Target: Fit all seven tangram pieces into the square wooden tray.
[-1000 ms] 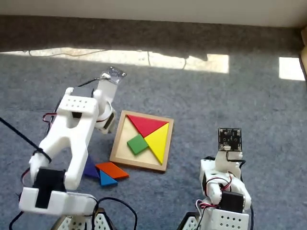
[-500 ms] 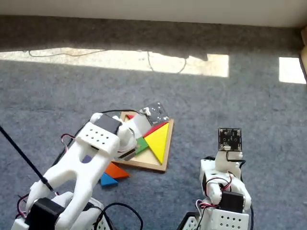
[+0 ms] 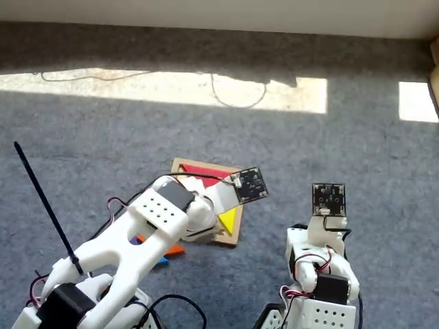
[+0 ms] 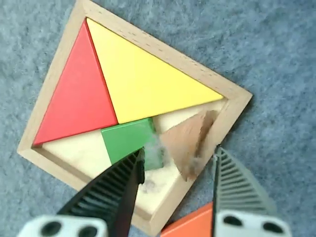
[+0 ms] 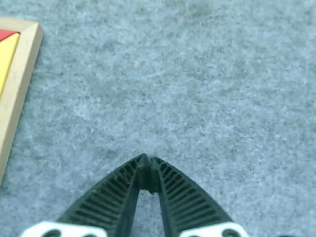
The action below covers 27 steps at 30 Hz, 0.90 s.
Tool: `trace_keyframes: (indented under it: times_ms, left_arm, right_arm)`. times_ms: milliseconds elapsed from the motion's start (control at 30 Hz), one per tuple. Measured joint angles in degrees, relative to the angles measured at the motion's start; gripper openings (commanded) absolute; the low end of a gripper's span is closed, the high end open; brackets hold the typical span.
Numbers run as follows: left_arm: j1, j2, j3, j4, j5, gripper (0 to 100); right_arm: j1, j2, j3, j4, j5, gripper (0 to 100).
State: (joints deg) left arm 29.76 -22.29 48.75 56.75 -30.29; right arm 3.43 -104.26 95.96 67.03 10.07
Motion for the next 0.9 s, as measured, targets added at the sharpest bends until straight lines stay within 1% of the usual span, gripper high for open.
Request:
trace_keyframes:
  times_ms: [133, 300, 400, 533, 733, 800, 900]
  left_arm:
    - [-0.1, -0.1, 0.0, 0.0, 0.0, 27]
    - [-3.3, -0.6, 0.0, -1.1, 0.0, 27]
    - [-6.8, -0.6, 0.0, -3.0, 0.6, 27]
    - [-12.8, -0.6, 0.0, -6.9, 5.3, 27]
    - [-17.7, -0.5, 0.2, -11.8, 7.8, 27]
    - [-17.8, 1.1, 0.2, -12.4, 8.0, 27]
    - [-17.5, 6.8, 0.2, -12.7, 8.0, 27]
  right_arm:
    - [0.0, 0.0, 0.0, 0.0, 0.0, 0.9]
    - [0.0, 0.0, 0.0, 0.0, 0.0, 0.9]
    - [0.0, 0.0, 0.0, 0.0, 0.0, 0.9]
    - [0.0, 0.0, 0.0, 0.0, 0.0, 0.9]
    - [0.0, 0.0, 0.0, 0.0, 0.0, 0.9]
    - [0.0, 0.0, 0.0, 0.0, 0.0, 0.9]
    - [0.0, 0.0, 0.0, 0.0, 0.0, 0.9]
